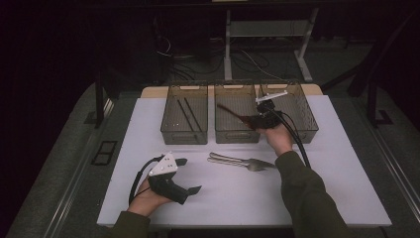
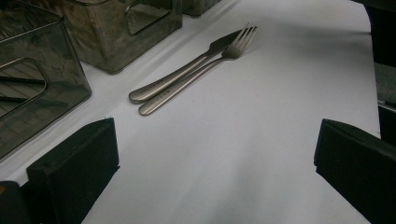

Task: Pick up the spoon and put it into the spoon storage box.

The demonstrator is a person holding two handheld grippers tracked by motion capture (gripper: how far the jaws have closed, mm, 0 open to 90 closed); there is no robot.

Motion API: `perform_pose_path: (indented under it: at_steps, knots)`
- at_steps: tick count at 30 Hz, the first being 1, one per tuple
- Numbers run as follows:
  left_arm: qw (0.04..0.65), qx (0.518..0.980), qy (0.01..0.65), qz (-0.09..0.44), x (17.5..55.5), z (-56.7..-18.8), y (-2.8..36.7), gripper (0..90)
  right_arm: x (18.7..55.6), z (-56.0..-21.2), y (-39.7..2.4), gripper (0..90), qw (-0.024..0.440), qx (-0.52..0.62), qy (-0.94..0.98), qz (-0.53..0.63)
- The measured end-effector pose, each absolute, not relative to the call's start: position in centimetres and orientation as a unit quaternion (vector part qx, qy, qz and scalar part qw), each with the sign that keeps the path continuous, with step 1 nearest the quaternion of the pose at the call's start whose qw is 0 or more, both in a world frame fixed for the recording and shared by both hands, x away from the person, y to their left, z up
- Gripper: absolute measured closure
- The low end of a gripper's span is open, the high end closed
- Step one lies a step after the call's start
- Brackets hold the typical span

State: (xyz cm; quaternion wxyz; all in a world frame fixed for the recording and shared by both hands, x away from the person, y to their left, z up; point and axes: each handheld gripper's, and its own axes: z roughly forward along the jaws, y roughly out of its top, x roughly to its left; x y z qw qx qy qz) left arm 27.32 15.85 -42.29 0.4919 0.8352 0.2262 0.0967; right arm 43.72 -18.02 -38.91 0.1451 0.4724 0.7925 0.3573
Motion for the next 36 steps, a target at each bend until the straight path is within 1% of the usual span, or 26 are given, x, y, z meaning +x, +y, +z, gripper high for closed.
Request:
perform_pose_path:
  at_steps: [2,6,10,13,19,25,36]
  knots:
    - [0.492,0.835,0.226,0.097,27.3,-42.3,15.9,0.0,43.7,-38.9,-18.1,76.7,0.144,0.472,0.792,0.36]
    - [0.491,0.836,0.225,0.098,27.3,-42.2,15.9,0.0,43.5,-38.8,-18.2,72.4,0.139,0.471,0.788,0.372]
    - [0.492,0.835,0.224,0.098,27.3,-42.3,15.9,0.0,43.0,-38.1,-18.5,59.9,0.116,0.463,0.784,0.397]
    - [0.489,0.837,0.224,0.098,27.3,-42.3,15.9,0.0,42.4,-37.4,-19.2,51.8,0.11,0.455,0.779,0.418]
    - [0.487,0.839,0.222,0.098,27.4,-42.3,15.9,0.0,40.5,-36.5,-21.2,43.4,0.102,0.44,0.77,0.451]
    - [0.485,0.84,0.223,0.097,27.4,-42.4,15.9,0.0,38.5,-36.4,-22.5,38.3,0.102,0.414,0.782,0.455]
    - [0.486,0.839,0.224,0.097,27.3,-42.4,15.8,0.0,34.8,-37.6,-24.5,35.3,0.088,0.391,0.785,0.471]
